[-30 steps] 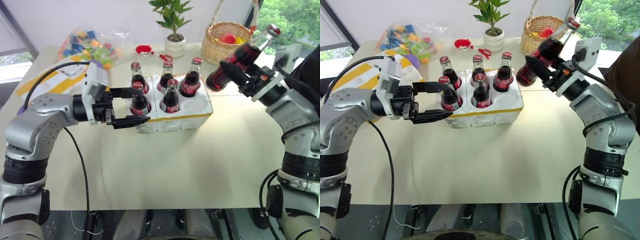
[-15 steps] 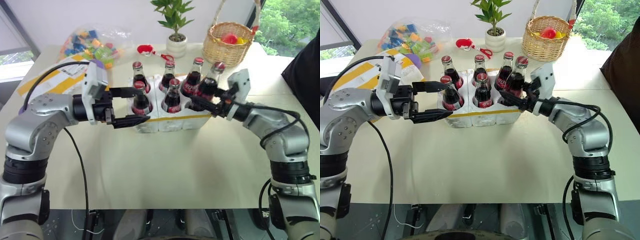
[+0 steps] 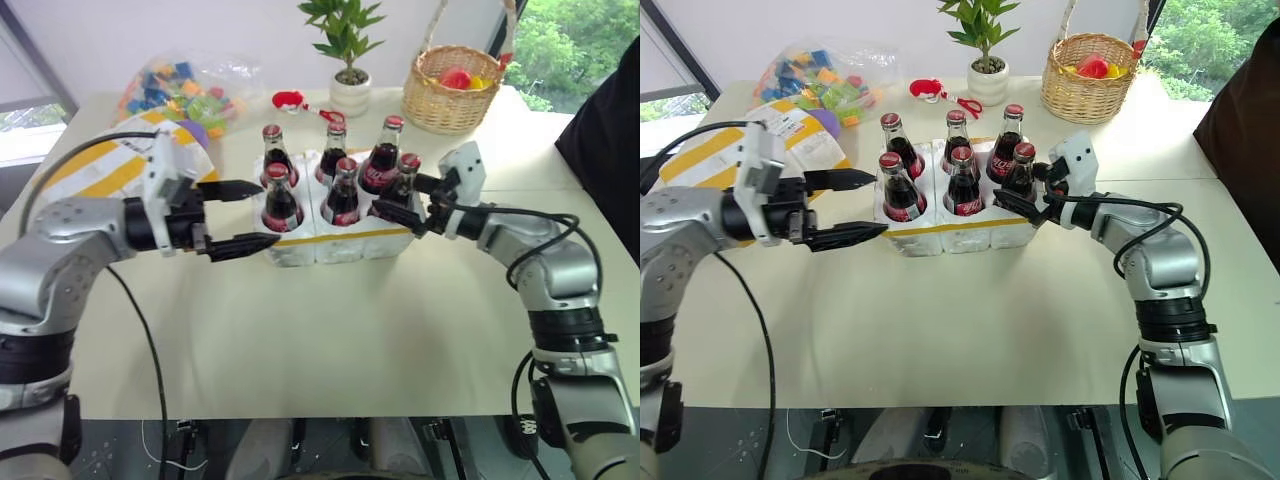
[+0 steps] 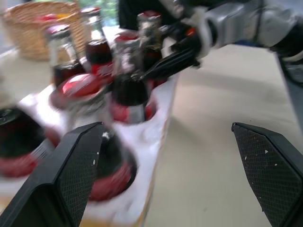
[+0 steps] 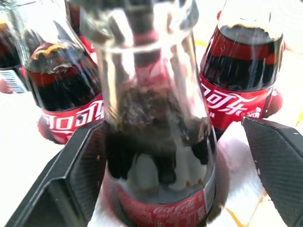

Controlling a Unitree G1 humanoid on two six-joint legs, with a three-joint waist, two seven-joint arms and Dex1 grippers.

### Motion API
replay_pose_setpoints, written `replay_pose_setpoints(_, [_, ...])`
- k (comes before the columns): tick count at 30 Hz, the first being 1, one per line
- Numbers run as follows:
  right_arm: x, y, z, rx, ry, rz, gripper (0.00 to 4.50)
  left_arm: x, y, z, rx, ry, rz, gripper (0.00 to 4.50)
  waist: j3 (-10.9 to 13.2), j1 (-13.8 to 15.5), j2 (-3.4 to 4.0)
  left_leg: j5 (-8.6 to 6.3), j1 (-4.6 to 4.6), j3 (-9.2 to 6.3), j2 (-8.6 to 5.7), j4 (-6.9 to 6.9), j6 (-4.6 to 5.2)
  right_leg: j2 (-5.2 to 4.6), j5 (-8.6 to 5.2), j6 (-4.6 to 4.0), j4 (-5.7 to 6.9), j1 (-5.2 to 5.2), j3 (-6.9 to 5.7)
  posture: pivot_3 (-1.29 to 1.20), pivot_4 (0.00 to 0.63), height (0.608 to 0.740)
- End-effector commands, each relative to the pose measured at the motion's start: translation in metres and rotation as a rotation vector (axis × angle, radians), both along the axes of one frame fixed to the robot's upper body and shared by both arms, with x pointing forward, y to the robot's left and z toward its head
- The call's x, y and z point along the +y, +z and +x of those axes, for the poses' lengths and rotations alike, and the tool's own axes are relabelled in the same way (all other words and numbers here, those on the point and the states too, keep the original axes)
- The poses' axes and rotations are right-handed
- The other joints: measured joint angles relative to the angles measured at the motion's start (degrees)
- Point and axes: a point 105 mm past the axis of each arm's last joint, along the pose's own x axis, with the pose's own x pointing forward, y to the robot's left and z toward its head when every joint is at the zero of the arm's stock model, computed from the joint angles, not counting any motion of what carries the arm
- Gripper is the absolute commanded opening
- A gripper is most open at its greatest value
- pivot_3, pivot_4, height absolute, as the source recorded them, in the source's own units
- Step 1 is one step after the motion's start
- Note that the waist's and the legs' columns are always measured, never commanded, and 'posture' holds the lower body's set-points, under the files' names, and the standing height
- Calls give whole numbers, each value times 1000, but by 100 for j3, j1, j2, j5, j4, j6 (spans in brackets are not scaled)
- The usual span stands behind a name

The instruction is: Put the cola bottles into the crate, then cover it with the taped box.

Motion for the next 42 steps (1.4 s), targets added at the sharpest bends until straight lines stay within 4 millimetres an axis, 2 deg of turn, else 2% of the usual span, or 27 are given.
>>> replay_pose_setpoints(1, [-12,44,-28,-75,77,61,4459,36,25,3,-171,215,51,4500,2,28,0,0,-1,0,0,-2,0,0,0,0,-2,-1,1,0,150,732])
replay_pose_setpoints(3, [-19,67,-50,-81,157,119,4459,62,36,0,-224,351,68,4500,3,23,2,-1,-7,-2,0,-3,2,-1,0,0,-6,-3,1,0,150,732])
replay_pose_setpoints(4, [-25,78,-60,-89,196,126,4459,83,39,-3,-248,456,107,4500,4,19,1,-2,-9,-2,0,-3,3,0,0,0,-7,-5,2,0,150,732])
replay_pose_setpoints(6, [-33,88,-74,-88,235,95,4459,118,36,-10,-278,624,220,4500,3,-1,1,-4,-10,2,1,-13,6,-2,0,0,-13,-10,6,0,150,732])
replay_pose_setpoints(7, [-36,89,-80,-86,255,57,4459,138,25,-11,-268,714,330,4500,3,-2,0,-4,-4,10,2,-27,6,-3,0,0,-17,-12,12,0,150,732])
replay_pose_setpoints(10, [-39,89,-93,-58,311,-9,4459,179,-1,-17,-222,880,534,4500,0,14,2,-4,35,30,14,-64,6,-5,-12,-18,-30,11,21,0,150,732])
replay_pose_setpoints(13, [-38,91,-96,-40,349,-23,4459,203,-16,-27,-209,984,682,4500,2,12,-2,-6,32,34,26,-63,4,-2,-16,-25,-38,10,21,0,150,732])
replay_pose_setpoints(15, [-35,92,-92,-70,355,-45,4459,219,-25,-34,-250,1010,877,4500,2,6,-1,-9,29,38,26,-63,1,-2,-15,-26,-58,13,23,0,150,732])
replay_pose_setpoints(17, [-32,92,-88,-78,362,-53,4459,234,-32,-38,-261,1052,965,4500,2,13,-2,-14,26,47,28,-66,-2,-2,-13,-29,-68,10,27,0,150,732])
replay_pose_setpoints(21, [-23,90,-96,-53,435,-67,4459,257,-49,-32,-332,1080,1154,4500,2,67,-2,-19,25,49,28,-71,-5,-3,-12,-28,-72,9,28,0,150,732])
replay_pose_setpoints(24, [-17,88,-102,-70,461,-116,4459,258,-71,-23,-363,1089,1162,4500,2,102,-1,-21,23,52,28,-73,-4,-4,-5,-17,-73,6,29,0,150,732])
replay_pose_setpoints(29, [-13,90,-113,-84,472,-144,4459,258,-89,-1,-432,1128,1141,4500,0,169,-10,-22,19,57,29,-72,-2,-2,1,-7,-71,-2,32,0,150,732])
replay_pose_setpoints(35, [-11,94,-121,-90,462,-131,4459,258,-95,20,-539,1135,1187,4500,-3,171,-13,-22,18,61,29,-68,-2,-2,4,-6,-65,-4,34,0,150,732])
replay_pose_setpoints(42, [-8,90,-126,-89,445,-126,4459,257,-108,46,-520,1115,1180,4500,-7,169,-20,-20,18,64,28,-64,1,-2,8,1,-59,-5,35,0,150,732])
